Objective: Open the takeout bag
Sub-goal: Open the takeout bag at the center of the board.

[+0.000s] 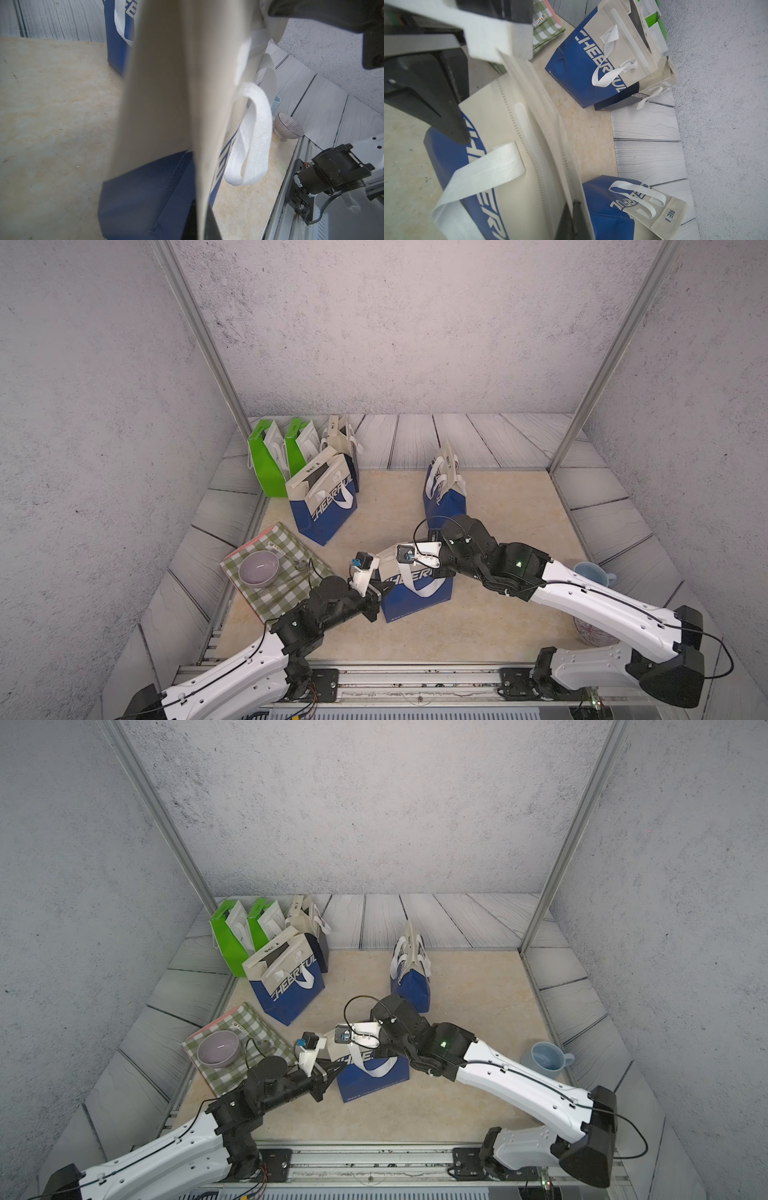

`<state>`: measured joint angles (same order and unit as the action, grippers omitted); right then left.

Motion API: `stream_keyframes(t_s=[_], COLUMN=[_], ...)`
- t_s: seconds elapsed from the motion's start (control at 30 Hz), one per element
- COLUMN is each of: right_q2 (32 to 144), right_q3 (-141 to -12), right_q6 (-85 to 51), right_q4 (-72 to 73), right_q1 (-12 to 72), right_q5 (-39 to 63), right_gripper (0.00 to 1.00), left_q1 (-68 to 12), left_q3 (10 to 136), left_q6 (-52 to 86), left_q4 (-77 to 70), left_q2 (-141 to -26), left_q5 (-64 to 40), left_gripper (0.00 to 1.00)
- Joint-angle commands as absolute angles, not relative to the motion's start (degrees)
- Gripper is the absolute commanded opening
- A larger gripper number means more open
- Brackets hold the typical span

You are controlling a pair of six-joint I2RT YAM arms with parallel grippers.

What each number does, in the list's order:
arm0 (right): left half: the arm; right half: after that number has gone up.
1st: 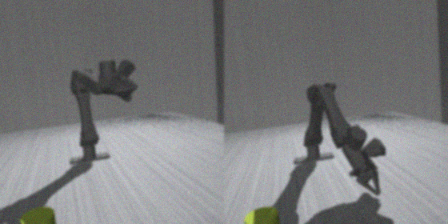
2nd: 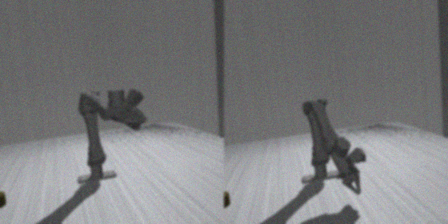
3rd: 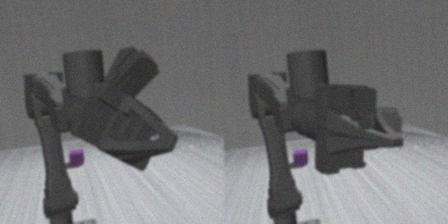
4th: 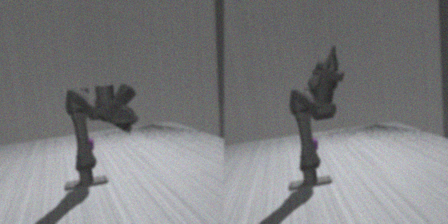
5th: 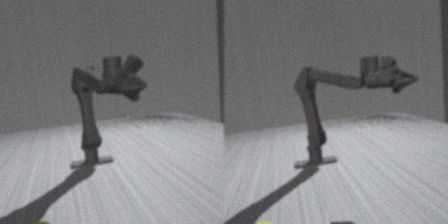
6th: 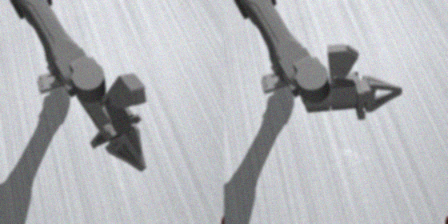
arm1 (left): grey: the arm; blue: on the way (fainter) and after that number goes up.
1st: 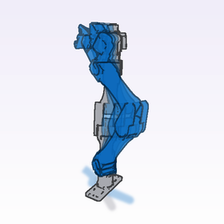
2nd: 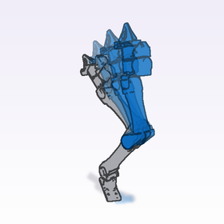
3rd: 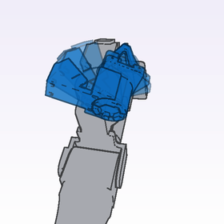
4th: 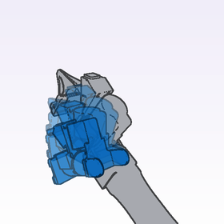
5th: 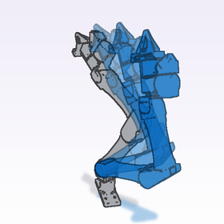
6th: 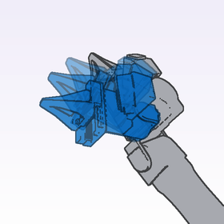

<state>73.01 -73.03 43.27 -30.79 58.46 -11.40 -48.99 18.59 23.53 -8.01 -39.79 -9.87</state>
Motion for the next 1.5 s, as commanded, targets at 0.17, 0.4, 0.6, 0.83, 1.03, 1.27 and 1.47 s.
stream_keyframes(t_s=[0.17, 0.4, 0.6, 0.83, 1.03, 1.27, 1.47], right_q2=[75.3, 77.3, 79.2, 81.0, 81.9, 79.8, 82.3], right_q3=[-83.5, -87.9, -91.3, -94.3, -95.0, -89.8, -90.6], right_q6=[42.3, 43.0, 44.2, 45.5, 45.5, 42.5, 40.8], right_q4=[-38.0, -41.2, -43.1, -46.7, -48.9, -43.3, -41.6], right_q1=[57.7, 57.0, 55.8, 55.3, 55.1, 55.1, 54.6], right_q5=[-11.4, -11.6, -10.6, -7.7, -6.2, -7.9, -15.7], right_gripper=[0.00, 0.00, 0.00, 0.00, 0.00, 0.05, 0.19], left_q1=[-49.2, -49.2, -49.2, -49.2, -49.2, -49.2, -49.2], left_q3=[18.0, 18.1, 18.2, 18.1, 18.1, 18.0, 18.0], left_q6=[23.0, 22.4, 22.0, 22.1, 22.2, 22.4, 23.2], left_q4=[-4.2, -3.4, -2.5, -2.7, -3.0, -3.4, -3.4], left_q2=[-39.6, -39.6, -39.6, -39.9, -40.3, -40.2, -39.5], left_q5=[-10.0, -9.7, -9.2, -9.3, -9.7, -9.5, -9.5], left_gripper=[0.00, 0.00, 0.00, 0.00, 0.00, 0.00, 0.00])
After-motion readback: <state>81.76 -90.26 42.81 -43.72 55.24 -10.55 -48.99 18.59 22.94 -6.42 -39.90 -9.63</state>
